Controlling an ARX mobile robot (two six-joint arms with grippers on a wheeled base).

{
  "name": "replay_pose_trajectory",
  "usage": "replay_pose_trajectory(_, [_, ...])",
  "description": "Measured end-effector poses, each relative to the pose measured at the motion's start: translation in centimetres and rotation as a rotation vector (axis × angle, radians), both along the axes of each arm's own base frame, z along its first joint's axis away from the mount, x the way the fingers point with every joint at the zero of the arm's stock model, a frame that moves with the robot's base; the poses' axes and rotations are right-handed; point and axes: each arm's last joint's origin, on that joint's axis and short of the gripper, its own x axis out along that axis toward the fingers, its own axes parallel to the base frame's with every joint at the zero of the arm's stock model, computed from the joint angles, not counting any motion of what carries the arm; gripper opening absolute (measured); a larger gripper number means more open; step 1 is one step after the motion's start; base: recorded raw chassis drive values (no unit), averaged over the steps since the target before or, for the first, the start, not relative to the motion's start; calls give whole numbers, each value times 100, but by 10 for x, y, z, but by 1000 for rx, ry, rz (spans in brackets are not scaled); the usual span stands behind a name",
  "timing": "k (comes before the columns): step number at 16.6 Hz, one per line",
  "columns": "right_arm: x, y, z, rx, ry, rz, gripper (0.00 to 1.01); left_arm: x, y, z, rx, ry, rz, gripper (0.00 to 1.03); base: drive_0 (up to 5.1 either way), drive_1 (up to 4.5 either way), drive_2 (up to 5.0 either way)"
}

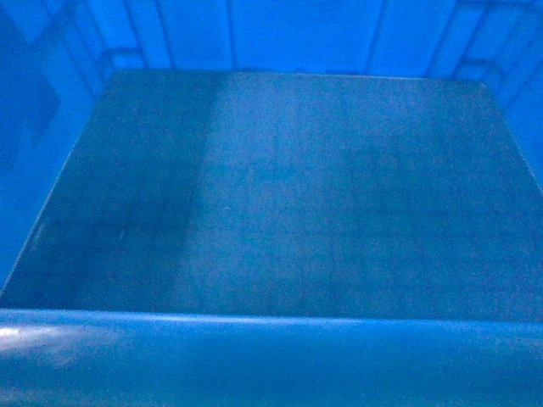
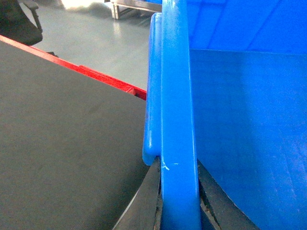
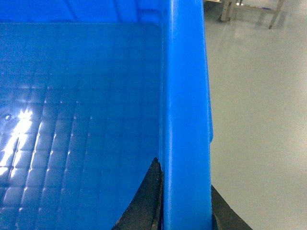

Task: Place box next to blue box on left shelf

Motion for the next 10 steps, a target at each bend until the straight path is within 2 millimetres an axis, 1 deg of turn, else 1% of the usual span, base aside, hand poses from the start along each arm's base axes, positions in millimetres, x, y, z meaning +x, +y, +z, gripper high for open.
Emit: replay_pose_trajectory(10, [0, 0, 0, 0, 0, 0, 9, 0, 0, 0, 0, 0, 0, 8, -163, -163, -163])
